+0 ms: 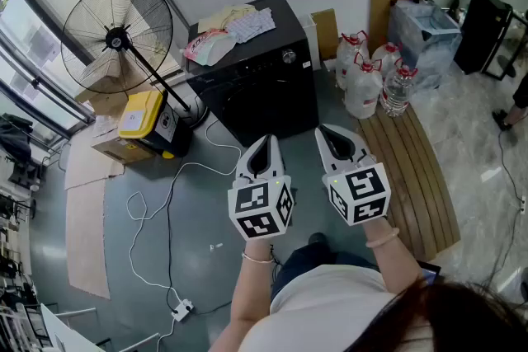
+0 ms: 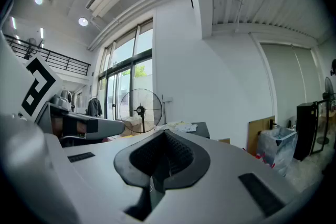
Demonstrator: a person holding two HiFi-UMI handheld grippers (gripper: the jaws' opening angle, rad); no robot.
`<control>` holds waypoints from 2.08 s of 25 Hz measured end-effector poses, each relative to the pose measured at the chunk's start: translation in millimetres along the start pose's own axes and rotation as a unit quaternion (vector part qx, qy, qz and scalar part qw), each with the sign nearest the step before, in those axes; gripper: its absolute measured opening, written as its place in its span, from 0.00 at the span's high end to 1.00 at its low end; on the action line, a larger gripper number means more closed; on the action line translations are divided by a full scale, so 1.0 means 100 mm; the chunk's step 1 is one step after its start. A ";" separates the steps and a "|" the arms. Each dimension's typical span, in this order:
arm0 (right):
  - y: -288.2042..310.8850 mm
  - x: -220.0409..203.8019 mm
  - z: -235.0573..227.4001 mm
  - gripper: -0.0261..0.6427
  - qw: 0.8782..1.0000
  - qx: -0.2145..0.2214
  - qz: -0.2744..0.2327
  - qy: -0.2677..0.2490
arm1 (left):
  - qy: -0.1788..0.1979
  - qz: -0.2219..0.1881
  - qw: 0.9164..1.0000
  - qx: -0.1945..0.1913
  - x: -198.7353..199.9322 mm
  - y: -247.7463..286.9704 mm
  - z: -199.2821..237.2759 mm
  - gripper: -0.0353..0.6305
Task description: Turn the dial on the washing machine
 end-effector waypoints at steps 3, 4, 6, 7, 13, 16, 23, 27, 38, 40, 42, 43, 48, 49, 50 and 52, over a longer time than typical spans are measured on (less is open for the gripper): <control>0.03 -0.01 -0.03 0.93 1.000 0.002 -0.011 -0.004 | -0.001 0.001 1.000 0.000 -0.03 0.06 0.00 0.92; 0.05 -0.01 -0.03 0.93 1.000 0.004 -0.015 -0.003 | -0.002 0.002 1.000 0.000 -0.04 0.09 0.01 0.92; 0.10 -0.01 -0.04 0.93 1.000 0.008 -0.020 0.000 | -0.004 0.005 1.000 -0.002 -0.06 0.14 0.04 0.92; 0.14 -0.02 -0.04 0.93 1.000 0.008 -0.021 -0.002 | -0.004 0.006 1.000 -0.003 -0.06 0.18 0.06 0.92; 0.40 -0.04 -0.06 0.93 1.000 0.006 -0.025 0.010 | -0.001 0.010 1.000 -0.011 -0.08 0.40 0.23 0.92; 0.51 -0.02 -0.07 0.93 0.999 0.006 -0.033 0.027 | -0.005 0.011 1.000 -0.014 -0.07 0.50 0.32 0.92; 0.78 0.00 -0.13 0.93 0.999 -0.008 -0.028 0.036 | -0.015 0.017 1.000 -0.021 -0.05 0.72 0.51 0.92; 0.89 0.00 -0.22 0.93 0.999 -0.019 -0.022 0.024 | -0.020 0.025 0.999 -0.023 -0.07 0.87 0.54 0.92; 1.39 -0.06 -0.67 0.93 1.000 -0.015 -0.016 0.022 | -0.022 0.043 0.999 -0.010 -0.09 1.53 0.58 0.92; 1.50 -0.08 -0.78 0.93 1.000 -0.012 -0.012 0.017 | -0.022 0.046 0.999 -0.007 -0.09 1.70 0.58 0.92; 1.62 -0.10 -0.89 0.93 1.000 -0.007 -0.008 0.014 | -0.021 0.049 0.999 -0.003 -0.10 1.87 0.58 0.92; 1.69 -0.12 -0.95 0.93 1.000 -0.005 -0.007 0.013 | -0.021 0.051 0.998 -0.001 -0.10 1.95 0.58 0.92; 2.04 -0.16 -1.21 0.93 1.000 0.005 0.002 0.000 | -0.028 0.060 0.998 0.015 -0.14 2.37 0.64 0.92; 2.10 -0.18 -1.26 0.93 1.000 0.007 0.004 -0.003 | -0.030 0.062 0.997 0.018 -0.15 2.44 0.65 0.92; 2.16 -0.19 -1.30 0.93 1.000 0.010 0.005 -0.004 | -0.031 0.063 0.997 0.021 -0.16 2.51 0.65 0.92; 2.27 -0.23 -1.38 0.93 1.000 0.016 0.008 -0.005 | -0.033 0.063 0.997 0.026 -0.18 2.64 0.66 0.92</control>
Point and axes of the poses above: the fingertips, and each gripper's own axes: y forward along the fingers, z to its left, x out of its top, the point moved 4 cm from there along -y, backward along the fingers, and after that the axes turned 1 degree about x, right-handed, at the moved point
